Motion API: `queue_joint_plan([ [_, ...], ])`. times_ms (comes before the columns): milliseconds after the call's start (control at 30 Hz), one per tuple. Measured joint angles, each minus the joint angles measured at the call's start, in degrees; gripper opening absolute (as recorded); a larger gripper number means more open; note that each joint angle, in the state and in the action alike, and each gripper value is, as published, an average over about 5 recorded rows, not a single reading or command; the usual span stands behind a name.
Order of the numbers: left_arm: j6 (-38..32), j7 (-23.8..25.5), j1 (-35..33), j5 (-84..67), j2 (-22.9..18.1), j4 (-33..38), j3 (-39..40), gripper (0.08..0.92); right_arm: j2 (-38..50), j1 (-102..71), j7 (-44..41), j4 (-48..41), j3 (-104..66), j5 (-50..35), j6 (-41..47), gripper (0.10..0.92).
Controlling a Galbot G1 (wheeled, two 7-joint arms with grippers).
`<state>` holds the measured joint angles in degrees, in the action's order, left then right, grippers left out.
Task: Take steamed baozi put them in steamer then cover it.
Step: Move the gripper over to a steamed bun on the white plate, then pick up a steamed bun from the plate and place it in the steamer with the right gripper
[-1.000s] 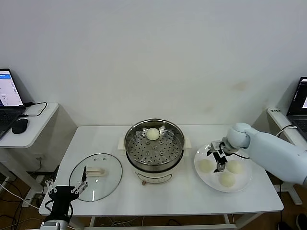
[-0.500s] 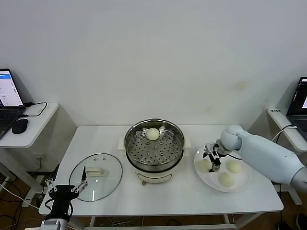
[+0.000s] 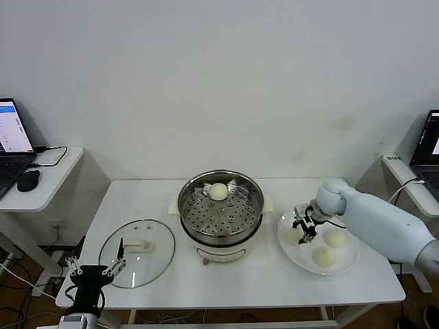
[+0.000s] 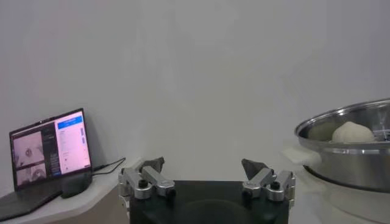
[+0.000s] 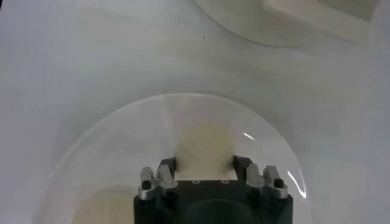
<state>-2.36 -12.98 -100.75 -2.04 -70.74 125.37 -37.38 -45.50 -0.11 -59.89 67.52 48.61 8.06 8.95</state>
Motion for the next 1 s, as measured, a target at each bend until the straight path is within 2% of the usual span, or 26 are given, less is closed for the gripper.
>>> queue_joint_plan([
  [100,0.01,0.01,0.15,0.01,0.07,0.22,0.16,0.823,0.83,0.98,-0.23,0.91,0.31,-0.62,0.43,0.508],
  [367,0.13,0.06,0.49,0.00,0.73,0.89,0.63,0.823,5.32,6.32,-1.15,5.43,1.93,-4.14,1.96,0.518],
  [633,0.78,0.16,0.76,-0.53,1.97,1.56,0.82,0.823,9.36,19.59,-0.80,12.15,9.33,-12.55,4.65,0.526],
  [800,1.00,0.17,1.36,-1.03,2.62,1.51,1.17,0.823,8.26,29.54,0.49,15.58,15.82,-19.75,7.09,0.526],
  [1000,1.16,0.20,2.16,-1.47,2.58,1.10,1.15,0.823,2.98,36.40,3.52,17.42,20.94,-28.59,11.19,0.530],
])
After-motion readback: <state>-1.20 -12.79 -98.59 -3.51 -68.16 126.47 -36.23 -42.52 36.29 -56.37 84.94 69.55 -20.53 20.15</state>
